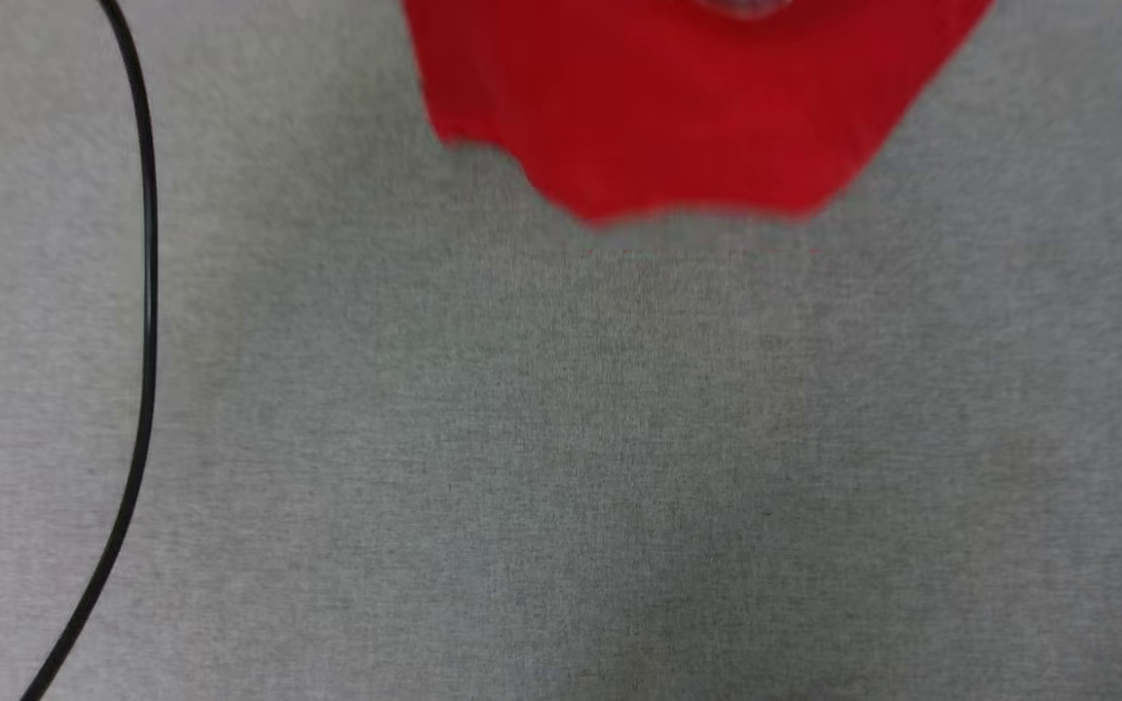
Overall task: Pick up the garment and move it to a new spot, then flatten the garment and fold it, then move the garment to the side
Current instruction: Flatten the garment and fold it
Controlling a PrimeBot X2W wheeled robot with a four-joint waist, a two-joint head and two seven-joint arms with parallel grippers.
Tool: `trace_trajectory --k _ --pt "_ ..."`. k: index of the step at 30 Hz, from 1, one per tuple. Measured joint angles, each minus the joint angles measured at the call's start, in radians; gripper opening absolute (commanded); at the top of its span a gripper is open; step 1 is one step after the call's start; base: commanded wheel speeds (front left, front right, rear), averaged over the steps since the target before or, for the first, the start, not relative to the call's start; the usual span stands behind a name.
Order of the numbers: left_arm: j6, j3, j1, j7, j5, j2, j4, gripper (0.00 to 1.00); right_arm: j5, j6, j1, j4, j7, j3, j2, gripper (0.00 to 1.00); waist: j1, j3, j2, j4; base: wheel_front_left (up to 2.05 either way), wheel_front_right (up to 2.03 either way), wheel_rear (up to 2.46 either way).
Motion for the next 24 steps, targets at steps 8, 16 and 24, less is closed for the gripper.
trace_trajectory --k 8,16,24 --pt "-0.024 0.024 -0.201 -0.069 0.011 -0.045 0.174 0.00 -0.054 0.000 -0.254 0.168 -0.086 0.042 0.053 0.00 0.0000 0.103 0.0000 -0.001 0.00 0.00 0.00" --pt "-0.041 0.021 -0.260 -0.124 0.009 -0.066 0.290 0.00 -0.055 0.000 -0.356 0.306 -0.165 0.095 0.080 0.00 -0.0001 0.128 0.0000 -0.001 0.00 0.00 0.00" --pt "-0.051 0.008 -0.149 -0.192 -0.021 -0.076 0.345 0.00 0.009 0.000 -0.289 0.396 -0.264 0.168 0.109 0.00 -0.0001 0.127 0.0000 -0.010 0.00 0.00 0.00"
